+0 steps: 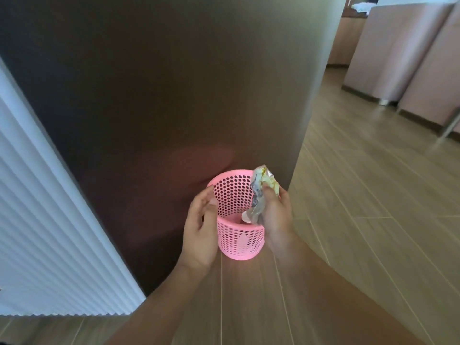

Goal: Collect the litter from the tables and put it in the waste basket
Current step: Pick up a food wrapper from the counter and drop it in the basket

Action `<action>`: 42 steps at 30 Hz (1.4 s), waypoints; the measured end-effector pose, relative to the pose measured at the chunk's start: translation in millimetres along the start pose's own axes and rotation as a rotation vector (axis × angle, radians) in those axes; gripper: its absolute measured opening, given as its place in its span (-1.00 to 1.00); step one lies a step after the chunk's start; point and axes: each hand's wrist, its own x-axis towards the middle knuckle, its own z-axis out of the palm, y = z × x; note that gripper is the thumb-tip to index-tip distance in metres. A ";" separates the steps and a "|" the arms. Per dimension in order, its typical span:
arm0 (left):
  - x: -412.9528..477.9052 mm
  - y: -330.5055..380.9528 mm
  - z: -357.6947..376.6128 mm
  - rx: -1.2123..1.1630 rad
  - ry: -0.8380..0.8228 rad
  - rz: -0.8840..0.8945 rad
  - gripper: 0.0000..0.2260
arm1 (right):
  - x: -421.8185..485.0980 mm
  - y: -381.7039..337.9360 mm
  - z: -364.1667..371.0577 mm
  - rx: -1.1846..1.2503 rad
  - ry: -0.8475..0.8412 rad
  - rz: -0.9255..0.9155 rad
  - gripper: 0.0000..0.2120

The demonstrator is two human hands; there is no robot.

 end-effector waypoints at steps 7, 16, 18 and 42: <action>-3.8 -13.5 -9.3 0.033 0.004 -0.035 -0.72 | 39.7 3.4 22.0 -0.048 -0.075 0.144 -0.52; 2.6 -11.2 -21.2 0.051 0.049 -0.004 -0.74 | 26.8 23.8 18.6 -0.028 -0.096 -0.032 -0.56; 3.3 -10.5 -19.1 0.049 0.040 0.001 -0.73 | 21.8 24.0 14.8 -0.021 -0.109 -0.071 -0.59; -97.3 120.8 5.9 0.108 -0.039 -0.031 -0.67 | -133.5 -72.7 -30.7 -0.090 -0.237 -0.180 -0.66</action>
